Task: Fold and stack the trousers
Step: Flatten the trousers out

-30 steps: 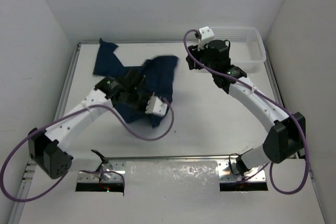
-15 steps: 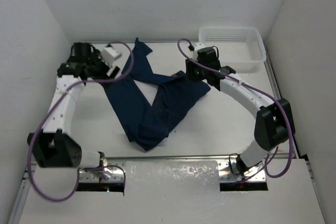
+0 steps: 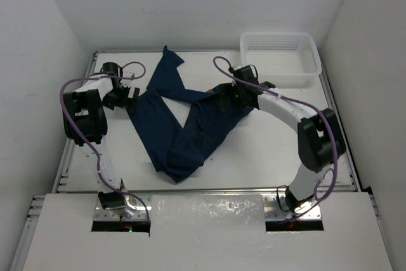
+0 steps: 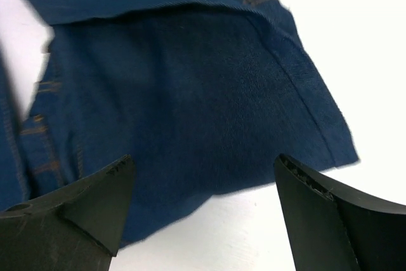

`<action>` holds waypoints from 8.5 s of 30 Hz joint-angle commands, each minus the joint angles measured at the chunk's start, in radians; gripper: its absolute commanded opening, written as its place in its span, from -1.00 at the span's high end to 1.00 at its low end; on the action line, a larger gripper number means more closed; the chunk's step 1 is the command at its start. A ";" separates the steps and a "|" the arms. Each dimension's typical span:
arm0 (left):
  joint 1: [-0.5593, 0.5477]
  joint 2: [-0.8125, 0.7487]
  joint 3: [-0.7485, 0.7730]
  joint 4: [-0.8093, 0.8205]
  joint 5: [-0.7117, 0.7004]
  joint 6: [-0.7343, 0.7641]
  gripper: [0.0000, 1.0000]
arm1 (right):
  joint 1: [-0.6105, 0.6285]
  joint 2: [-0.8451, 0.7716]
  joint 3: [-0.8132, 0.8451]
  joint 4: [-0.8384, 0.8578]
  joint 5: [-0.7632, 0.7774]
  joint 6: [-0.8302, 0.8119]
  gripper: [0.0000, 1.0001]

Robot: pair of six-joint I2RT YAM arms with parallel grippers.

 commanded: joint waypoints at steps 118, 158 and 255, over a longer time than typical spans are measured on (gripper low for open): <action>0.210 -0.422 -0.042 0.003 0.159 -0.005 1.00 | -0.689 0.099 -0.291 0.234 -0.152 0.261 0.10; 0.581 -0.357 0.661 0.341 0.420 -0.448 1.00 | -0.448 -0.222 0.329 0.345 -0.334 0.419 1.00; -0.723 0.237 0.519 -0.085 0.237 -0.103 1.00 | -0.755 -0.198 -0.726 0.143 -0.044 0.190 -0.02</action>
